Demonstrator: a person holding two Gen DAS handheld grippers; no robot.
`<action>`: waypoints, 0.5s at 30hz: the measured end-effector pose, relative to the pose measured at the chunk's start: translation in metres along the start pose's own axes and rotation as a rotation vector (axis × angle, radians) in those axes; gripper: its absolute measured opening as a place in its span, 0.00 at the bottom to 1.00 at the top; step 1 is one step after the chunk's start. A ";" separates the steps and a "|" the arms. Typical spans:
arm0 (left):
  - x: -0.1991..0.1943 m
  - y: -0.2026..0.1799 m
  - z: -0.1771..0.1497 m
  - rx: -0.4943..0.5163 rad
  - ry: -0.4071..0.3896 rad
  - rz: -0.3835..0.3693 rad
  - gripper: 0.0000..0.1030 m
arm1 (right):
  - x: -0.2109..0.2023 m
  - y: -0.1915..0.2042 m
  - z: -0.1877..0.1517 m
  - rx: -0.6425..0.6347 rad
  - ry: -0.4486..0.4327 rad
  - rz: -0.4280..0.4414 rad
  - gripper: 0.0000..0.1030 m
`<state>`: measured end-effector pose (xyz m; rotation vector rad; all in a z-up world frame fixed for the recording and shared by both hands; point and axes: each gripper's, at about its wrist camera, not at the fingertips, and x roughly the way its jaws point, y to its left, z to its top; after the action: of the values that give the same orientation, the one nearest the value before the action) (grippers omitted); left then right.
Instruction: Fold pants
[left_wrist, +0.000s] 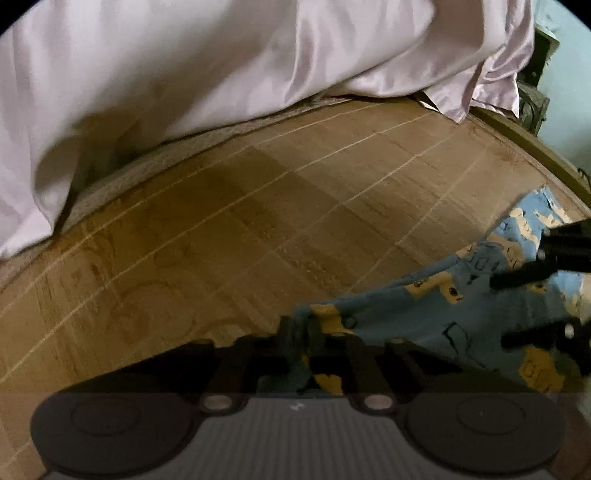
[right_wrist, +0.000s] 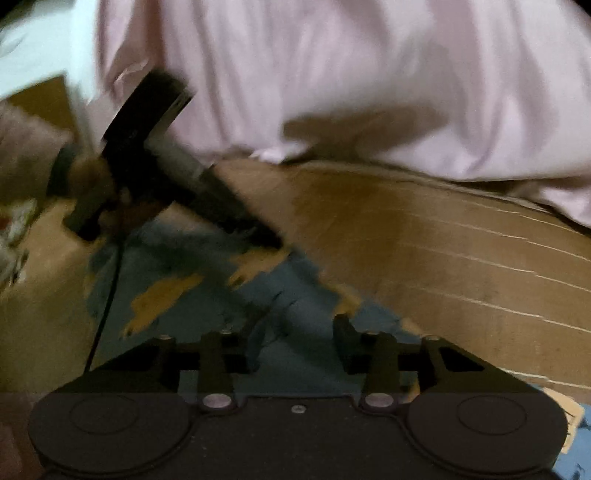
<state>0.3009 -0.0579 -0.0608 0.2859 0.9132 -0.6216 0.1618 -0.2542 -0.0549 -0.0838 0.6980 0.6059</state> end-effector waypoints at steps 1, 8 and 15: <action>0.001 -0.001 0.000 -0.005 -0.006 0.017 0.05 | 0.006 0.006 -0.001 -0.029 0.032 -0.010 0.29; 0.003 0.001 0.007 -0.080 -0.048 0.103 0.04 | 0.005 0.023 -0.009 -0.090 0.066 -0.013 0.30; -0.004 -0.008 0.003 0.002 -0.092 0.167 0.45 | -0.002 -0.011 0.016 -0.003 0.001 -0.093 0.42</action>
<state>0.2959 -0.0646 -0.0561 0.3292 0.7912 -0.4773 0.1761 -0.2594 -0.0428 -0.1190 0.6905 0.5175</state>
